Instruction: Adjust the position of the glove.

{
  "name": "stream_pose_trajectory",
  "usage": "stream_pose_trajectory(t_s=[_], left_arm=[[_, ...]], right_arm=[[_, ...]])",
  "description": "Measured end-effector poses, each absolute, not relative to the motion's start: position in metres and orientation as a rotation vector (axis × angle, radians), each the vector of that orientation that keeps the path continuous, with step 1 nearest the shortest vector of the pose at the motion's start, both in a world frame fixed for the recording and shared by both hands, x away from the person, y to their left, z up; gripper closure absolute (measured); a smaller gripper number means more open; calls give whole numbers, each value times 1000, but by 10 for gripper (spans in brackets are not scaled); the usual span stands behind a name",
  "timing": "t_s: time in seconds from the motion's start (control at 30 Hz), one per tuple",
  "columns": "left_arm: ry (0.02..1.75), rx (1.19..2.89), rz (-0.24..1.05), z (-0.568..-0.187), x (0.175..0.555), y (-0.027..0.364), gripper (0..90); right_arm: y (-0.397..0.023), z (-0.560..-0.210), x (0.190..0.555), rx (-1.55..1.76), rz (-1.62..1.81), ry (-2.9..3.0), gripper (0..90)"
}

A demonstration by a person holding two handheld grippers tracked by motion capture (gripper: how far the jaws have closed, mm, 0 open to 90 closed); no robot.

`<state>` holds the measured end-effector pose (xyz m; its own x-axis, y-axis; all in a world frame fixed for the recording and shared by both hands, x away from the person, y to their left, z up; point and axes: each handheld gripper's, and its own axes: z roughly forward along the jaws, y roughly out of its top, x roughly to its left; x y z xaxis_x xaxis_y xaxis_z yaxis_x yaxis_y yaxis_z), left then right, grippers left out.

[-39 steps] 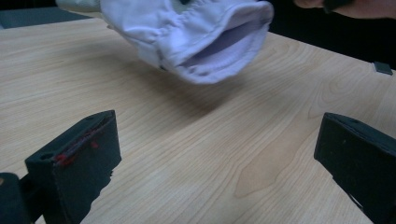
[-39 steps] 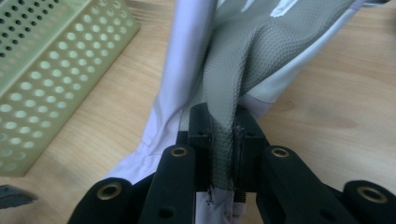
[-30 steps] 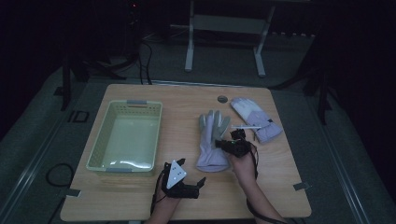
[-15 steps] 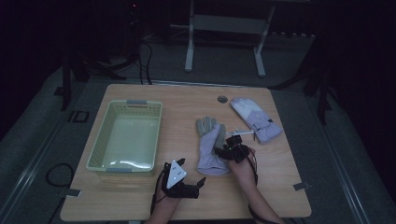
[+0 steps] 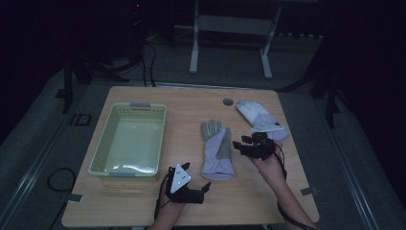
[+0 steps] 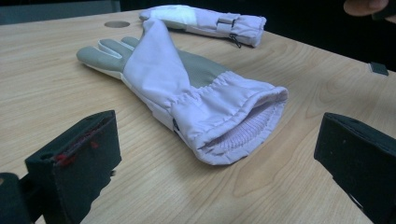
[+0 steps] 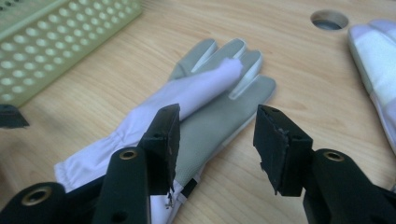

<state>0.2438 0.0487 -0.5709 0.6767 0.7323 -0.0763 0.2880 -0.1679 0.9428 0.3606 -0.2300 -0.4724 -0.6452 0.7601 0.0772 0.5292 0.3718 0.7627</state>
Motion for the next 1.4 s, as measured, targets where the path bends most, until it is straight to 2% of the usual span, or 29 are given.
stream_pose_trajectory(t_s=[0.2,0.23,0.33,0.37,0.43,0.47,0.5,0.63,0.8,0.83,0.9,0.93,1.4], left_arm=[[833,1740,473,-571,245,50,6],[835,1734,467,-571,245,51,6],[835,1734,466,-571,245,51,6],[828,1739,467,-571,245,50,6],[828,1746,473,-571,245,49,6],[823,1743,473,-571,245,50,6],[821,1742,480,-571,244,49,6],[822,1742,478,-571,244,50,6],[802,1753,482,-571,243,48,6],[798,1754,490,-571,242,48,6],[809,1749,479,-571,244,49,6],[806,1748,479,-571,243,49,6],[811,1747,481,-571,243,49,6]], right_arm=[[-257,-469,375,1205,1109,2296,516],[-263,-469,376,1205,1091,2231,544],[-279,-469,381,1229,1087,2212,551],[-281,-470,384,1233,1046,2243,527],[-289,-470,386,1248,1064,2199,547],[-291,-470,389,1252,1038,2226,513],[-296,-470,390,1279,1095,2206,539],[-302,-465,395,1258,1003,2188,540],[-316,-455,403,1285,1007,2174,511],[-319,-453,404,1287,1019,2142,535],[-319,-450,410,1267,945,2159,503],[-322,-449,413,1286,985,2137,529],[-318,-440,466,1334,946,2169,497]])
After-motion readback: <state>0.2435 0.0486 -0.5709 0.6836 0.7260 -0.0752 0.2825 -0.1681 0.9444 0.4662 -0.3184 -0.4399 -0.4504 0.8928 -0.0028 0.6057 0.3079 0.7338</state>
